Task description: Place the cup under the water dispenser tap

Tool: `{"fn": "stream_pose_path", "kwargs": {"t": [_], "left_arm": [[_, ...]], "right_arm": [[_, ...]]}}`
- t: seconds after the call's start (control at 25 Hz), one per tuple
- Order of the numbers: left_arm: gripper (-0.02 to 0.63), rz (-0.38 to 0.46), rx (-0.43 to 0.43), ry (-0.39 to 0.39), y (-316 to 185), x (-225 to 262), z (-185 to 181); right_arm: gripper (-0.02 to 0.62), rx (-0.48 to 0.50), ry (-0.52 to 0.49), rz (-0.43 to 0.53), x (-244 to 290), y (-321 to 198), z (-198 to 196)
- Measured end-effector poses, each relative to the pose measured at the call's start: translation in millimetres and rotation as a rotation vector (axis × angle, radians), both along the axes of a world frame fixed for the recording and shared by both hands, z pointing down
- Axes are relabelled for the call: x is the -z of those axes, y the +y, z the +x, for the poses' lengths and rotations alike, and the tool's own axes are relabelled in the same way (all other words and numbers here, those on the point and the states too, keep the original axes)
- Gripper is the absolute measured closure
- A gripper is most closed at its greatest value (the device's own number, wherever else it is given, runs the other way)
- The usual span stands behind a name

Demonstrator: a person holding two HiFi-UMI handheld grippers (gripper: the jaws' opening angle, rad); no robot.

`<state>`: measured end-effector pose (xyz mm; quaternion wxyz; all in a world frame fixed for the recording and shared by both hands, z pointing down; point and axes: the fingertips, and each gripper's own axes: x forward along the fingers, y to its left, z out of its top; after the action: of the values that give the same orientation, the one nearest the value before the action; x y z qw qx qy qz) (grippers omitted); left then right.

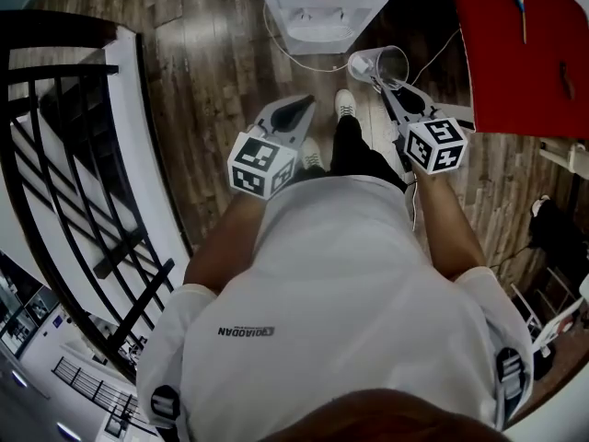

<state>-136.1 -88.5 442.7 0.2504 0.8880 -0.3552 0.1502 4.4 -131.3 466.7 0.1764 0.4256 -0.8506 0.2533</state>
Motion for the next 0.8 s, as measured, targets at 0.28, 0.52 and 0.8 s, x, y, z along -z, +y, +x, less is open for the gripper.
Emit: {"fn": "stream_pose_path", "kwargs": {"t": [0.28, 0.52, 0.8], "left_arm": [[0.611, -0.075, -0.005, -0.024, -12, -37, 8], [0.611, -0.219, 0.019, -0.089, -30, -92, 4], [0.611, -0.249, 0.07, -0.077, -59, -127, 7]], "right_arm": [[0.546, 0.013, 0.002, -0.053, -40, -29, -3], [0.546, 0.024, 0.033, -0.089, -81, -54, -1], [0.546, 0.028, 0.068, -0.15, -138, -75, 1]]}}
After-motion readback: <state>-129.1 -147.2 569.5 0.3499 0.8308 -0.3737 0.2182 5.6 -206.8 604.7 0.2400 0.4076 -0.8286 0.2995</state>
